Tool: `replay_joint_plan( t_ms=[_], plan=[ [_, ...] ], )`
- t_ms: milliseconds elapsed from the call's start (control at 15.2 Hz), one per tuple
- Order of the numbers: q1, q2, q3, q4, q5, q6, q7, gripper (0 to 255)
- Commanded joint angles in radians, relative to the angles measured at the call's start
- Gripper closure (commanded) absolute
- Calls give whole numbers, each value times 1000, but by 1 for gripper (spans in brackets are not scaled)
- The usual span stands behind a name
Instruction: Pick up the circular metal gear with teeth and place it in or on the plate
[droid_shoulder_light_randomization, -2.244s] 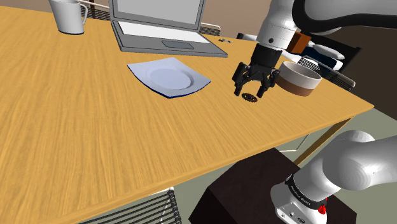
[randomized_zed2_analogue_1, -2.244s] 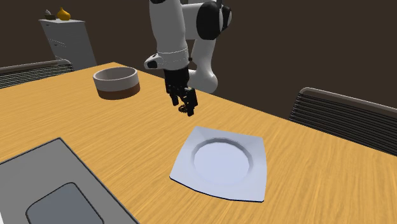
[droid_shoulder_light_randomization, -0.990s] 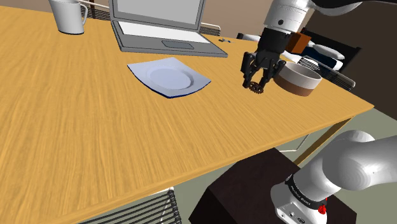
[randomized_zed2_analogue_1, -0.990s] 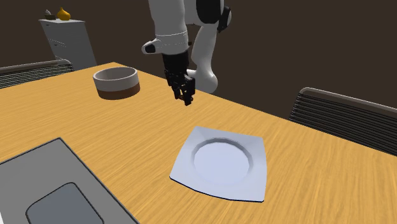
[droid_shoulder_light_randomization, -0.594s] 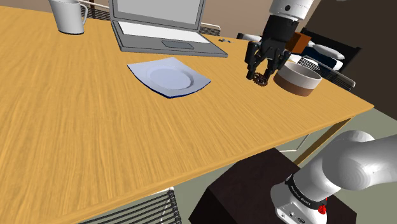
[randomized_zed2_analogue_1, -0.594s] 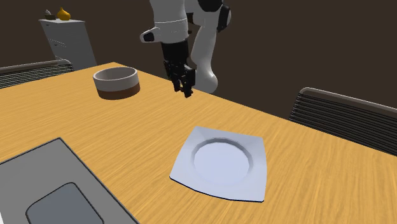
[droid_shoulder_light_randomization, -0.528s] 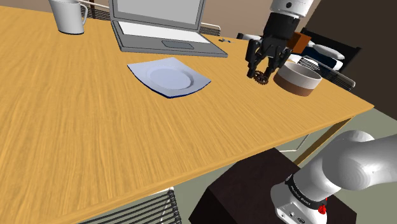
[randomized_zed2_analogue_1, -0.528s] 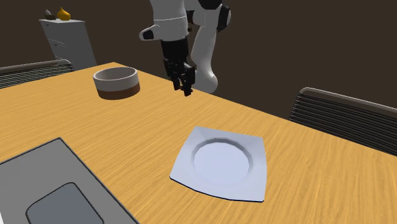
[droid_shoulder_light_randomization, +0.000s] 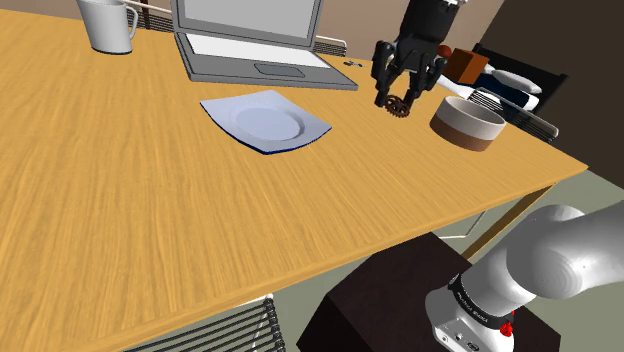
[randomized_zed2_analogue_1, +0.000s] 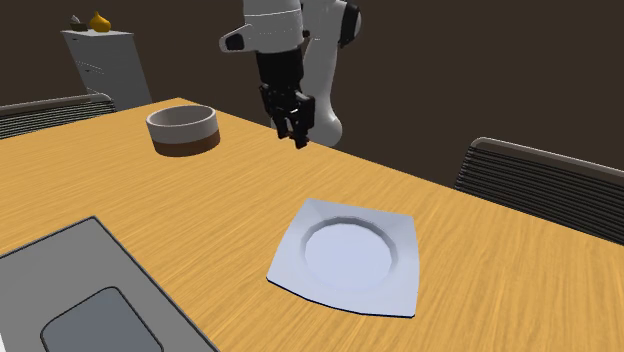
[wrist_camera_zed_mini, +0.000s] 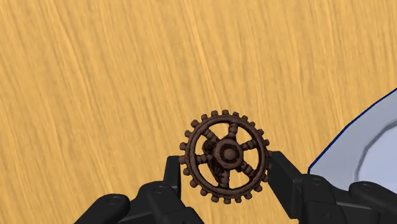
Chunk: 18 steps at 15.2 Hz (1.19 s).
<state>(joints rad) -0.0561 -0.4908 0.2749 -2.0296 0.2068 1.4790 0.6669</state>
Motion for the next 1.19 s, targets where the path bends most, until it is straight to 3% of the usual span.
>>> replay_joint_plan(
  t_ms=[0,594,858,990,1122],
  plan=[
    [1,71,33,59,0,17,38,255],
    [30,427,175,402,-84,36,232,255],
    [79,618,222,612,-168,4,327,255],
    [130,749,240,773,-231,-37,382,255],
    [128,736,234,728,-223,-4,375,255]
  ],
)
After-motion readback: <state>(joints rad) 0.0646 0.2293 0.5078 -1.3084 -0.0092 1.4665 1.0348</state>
